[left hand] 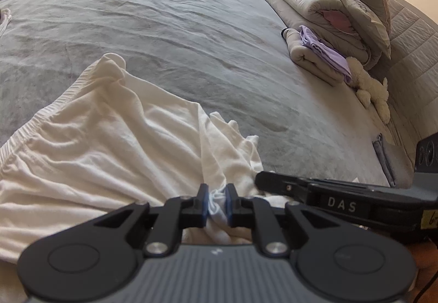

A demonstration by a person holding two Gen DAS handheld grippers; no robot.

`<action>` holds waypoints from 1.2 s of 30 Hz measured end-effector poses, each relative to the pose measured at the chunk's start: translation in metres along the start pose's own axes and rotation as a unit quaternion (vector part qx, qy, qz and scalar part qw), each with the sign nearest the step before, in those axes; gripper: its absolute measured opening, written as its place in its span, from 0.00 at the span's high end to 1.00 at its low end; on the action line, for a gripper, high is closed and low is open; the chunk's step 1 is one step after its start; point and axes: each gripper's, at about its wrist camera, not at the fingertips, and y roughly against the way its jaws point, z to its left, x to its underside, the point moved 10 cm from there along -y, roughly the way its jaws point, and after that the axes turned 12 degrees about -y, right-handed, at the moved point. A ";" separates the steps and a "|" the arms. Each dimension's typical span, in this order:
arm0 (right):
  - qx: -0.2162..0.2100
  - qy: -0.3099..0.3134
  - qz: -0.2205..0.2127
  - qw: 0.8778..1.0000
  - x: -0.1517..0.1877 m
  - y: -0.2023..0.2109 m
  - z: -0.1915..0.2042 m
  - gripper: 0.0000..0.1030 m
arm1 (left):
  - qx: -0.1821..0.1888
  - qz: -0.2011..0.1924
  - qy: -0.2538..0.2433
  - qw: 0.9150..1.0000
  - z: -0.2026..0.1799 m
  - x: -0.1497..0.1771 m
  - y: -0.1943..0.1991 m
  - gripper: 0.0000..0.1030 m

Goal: Fold clothes

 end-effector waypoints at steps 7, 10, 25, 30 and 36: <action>0.005 -0.026 -0.049 0.998 -0.019 0.027 -0.017 0.93 | 0.023 -0.038 0.025 0.999 -0.004 -0.018 0.005 0.91; 0.008 -0.046 -0.075 0.996 -0.029 0.044 -0.031 0.94 | 0.043 -0.056 0.043 0.997 -0.010 -0.028 0.003 0.91; 0.103 -0.119 -0.249 0.956 -0.068 0.143 -0.121 0.95 | 0.044 -0.164 0.055 0.984 -0.046 -0.087 -0.013 1.00; 0.138 -0.120 -0.293 0.938 -0.075 0.161 -0.142 0.97 | 0.049 -0.158 0.052 0.985 -0.052 -0.089 -0.021 1.00; 0.139 -0.137 -0.282 0.939 -0.081 0.153 -0.163 0.96 | 0.021 -0.133 0.035 0.990 -0.040 -0.083 -0.027 0.92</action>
